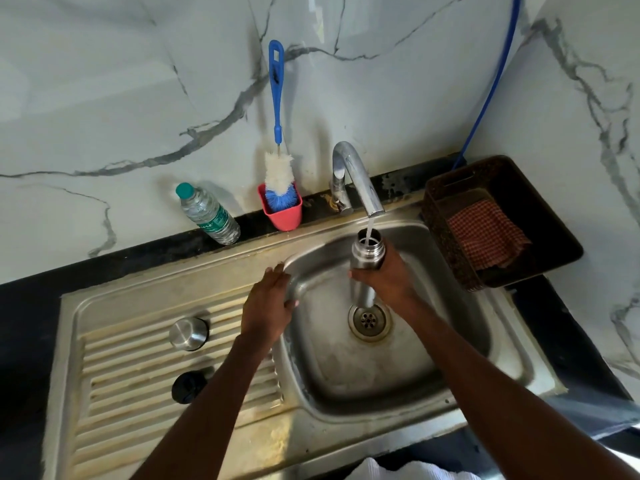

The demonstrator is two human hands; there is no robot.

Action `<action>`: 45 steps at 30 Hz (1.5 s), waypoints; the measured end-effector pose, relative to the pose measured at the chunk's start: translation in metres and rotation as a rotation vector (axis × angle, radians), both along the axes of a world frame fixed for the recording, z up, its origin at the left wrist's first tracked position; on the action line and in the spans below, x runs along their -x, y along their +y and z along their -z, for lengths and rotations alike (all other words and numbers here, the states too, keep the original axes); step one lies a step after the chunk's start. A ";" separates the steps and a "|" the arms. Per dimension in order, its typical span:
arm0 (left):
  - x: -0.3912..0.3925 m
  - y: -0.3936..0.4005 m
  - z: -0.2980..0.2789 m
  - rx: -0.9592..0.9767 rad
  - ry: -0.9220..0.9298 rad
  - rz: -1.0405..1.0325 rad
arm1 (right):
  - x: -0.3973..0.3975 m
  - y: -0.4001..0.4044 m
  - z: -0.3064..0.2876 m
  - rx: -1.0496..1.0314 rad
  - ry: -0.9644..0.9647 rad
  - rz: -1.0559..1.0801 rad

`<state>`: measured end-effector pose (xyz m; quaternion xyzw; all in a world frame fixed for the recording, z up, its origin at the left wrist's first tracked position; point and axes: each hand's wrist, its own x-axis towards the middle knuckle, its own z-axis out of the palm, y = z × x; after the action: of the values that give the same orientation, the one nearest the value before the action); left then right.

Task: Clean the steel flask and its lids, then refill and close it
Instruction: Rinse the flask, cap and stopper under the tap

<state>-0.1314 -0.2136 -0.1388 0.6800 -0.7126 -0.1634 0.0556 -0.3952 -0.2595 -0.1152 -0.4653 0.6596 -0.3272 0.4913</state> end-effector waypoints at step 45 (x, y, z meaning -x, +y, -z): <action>0.003 -0.006 -0.028 -0.120 -0.136 -0.005 | -0.020 -0.031 0.028 -0.693 -1.262 0.778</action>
<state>-0.1341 -0.2196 -0.1109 0.6935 -0.7019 -0.1591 -0.0337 -0.3757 -0.2908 -0.1428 0.2471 0.4367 -0.4520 0.7375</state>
